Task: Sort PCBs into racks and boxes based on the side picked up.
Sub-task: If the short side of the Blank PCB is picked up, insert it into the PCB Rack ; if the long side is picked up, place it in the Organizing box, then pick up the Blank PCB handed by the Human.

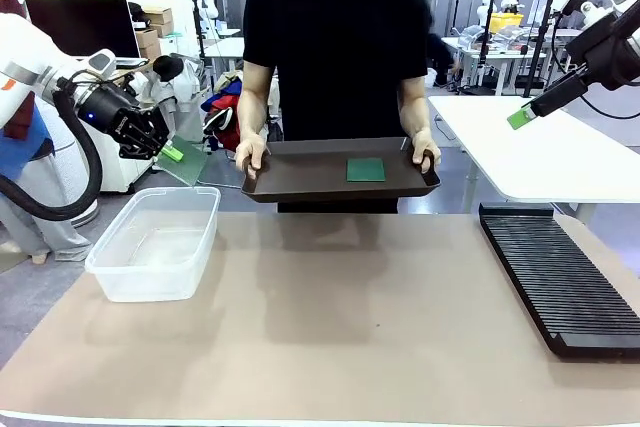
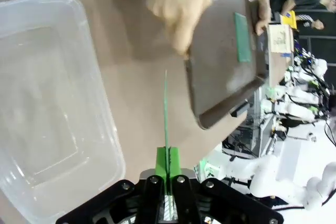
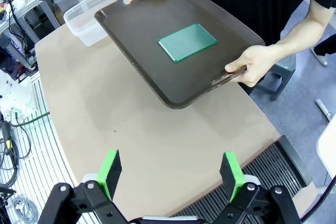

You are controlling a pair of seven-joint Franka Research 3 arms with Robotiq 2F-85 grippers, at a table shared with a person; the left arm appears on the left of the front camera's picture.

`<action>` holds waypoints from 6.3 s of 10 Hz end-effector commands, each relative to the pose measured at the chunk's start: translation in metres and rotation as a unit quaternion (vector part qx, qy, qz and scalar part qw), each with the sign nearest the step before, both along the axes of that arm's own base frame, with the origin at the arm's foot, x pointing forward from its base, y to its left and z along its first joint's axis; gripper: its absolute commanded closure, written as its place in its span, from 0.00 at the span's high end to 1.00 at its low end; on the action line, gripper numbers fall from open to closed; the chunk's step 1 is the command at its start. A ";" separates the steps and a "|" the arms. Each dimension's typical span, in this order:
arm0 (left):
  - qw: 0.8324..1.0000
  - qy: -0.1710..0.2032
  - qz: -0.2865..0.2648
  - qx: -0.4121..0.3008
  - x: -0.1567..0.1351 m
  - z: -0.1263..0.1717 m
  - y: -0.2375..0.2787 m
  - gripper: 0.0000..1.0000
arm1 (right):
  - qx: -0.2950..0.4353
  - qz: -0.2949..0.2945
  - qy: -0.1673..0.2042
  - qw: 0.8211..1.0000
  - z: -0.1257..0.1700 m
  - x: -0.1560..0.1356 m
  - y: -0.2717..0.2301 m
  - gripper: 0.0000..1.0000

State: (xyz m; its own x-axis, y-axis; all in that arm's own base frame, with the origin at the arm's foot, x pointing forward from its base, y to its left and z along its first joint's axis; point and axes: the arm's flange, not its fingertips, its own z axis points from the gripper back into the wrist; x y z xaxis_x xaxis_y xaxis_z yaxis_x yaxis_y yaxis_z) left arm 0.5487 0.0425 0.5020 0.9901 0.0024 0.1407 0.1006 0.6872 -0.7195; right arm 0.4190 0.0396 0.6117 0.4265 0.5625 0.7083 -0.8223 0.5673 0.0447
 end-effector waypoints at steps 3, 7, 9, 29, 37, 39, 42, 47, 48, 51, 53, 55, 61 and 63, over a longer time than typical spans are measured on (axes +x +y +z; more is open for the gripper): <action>0.995 0.041 0.061 0.072 0.010 -0.032 0.013 0.02 | 0.007 0.006 0.000 1.000 -0.001 0.000 0.000 1.00; 0.988 0.065 0.070 0.125 0.029 -0.081 0.019 0.02 | 0.007 0.006 0.000 1.000 -0.001 0.000 0.000 1.00; 0.988 0.065 0.062 0.128 0.036 -0.096 0.017 0.02 | 0.007 0.006 0.000 1.000 -0.001 0.000 0.000 1.00; 0.981 0.044 -0.029 0.188 0.008 -0.074 -0.004 1.00 | 0.007 0.006 0.000 1.000 -0.001 0.000 0.000 1.00; 0.982 0.035 -0.026 0.184 0.014 -0.061 -0.006 1.00 | 0.007 0.006 0.000 1.000 -0.001 0.000 0.000 1.00; 0.978 0.017 -0.038 0.204 0.010 -0.053 -0.004 1.00 | 0.007 0.006 0.000 1.000 -0.001 0.000 0.000 1.00; 0.954 -0.085 -0.199 0.205 0.003 -0.010 0.012 1.00 | 0.007 0.006 0.000 1.000 -0.001 0.000 0.000 1.00; 0.868 -0.286 -0.369 0.172 -0.032 0.086 -0.024 1.00 | 0.007 0.006 0.000 1.000 -0.001 0.000 0.000 1.00; 0.848 -0.324 -0.385 0.170 -0.041 0.104 -0.030 1.00 | 0.007 0.006 0.000 1.000 -0.001 0.000 0.000 1.00; 0.808 -0.409 -0.398 0.148 -0.062 0.128 -0.043 1.00 | 0.007 0.006 0.000 1.000 -0.001 0.000 0.000 1.00; 0.803 -0.438 -0.385 0.122 -0.069 0.131 -0.050 1.00 | 0.007 0.006 0.000 1.000 -0.001 0.000 0.000 1.00; 0.804 -0.461 -0.361 0.104 -0.074 0.133 -0.050 1.00 | 0.007 0.006 0.000 1.000 -0.001 0.000 0.000 1.00; 0.814 -0.443 -0.362 0.104 -0.069 0.139 -0.051 1.00 | 0.007 0.006 0.000 1.000 -0.001 0.000 0.000 1.00; 0.814 -0.443 -0.362 0.104 -0.069 0.139 -0.051 1.00 | 0.007 0.006 0.000 1.000 -0.001 0.000 0.000 1.00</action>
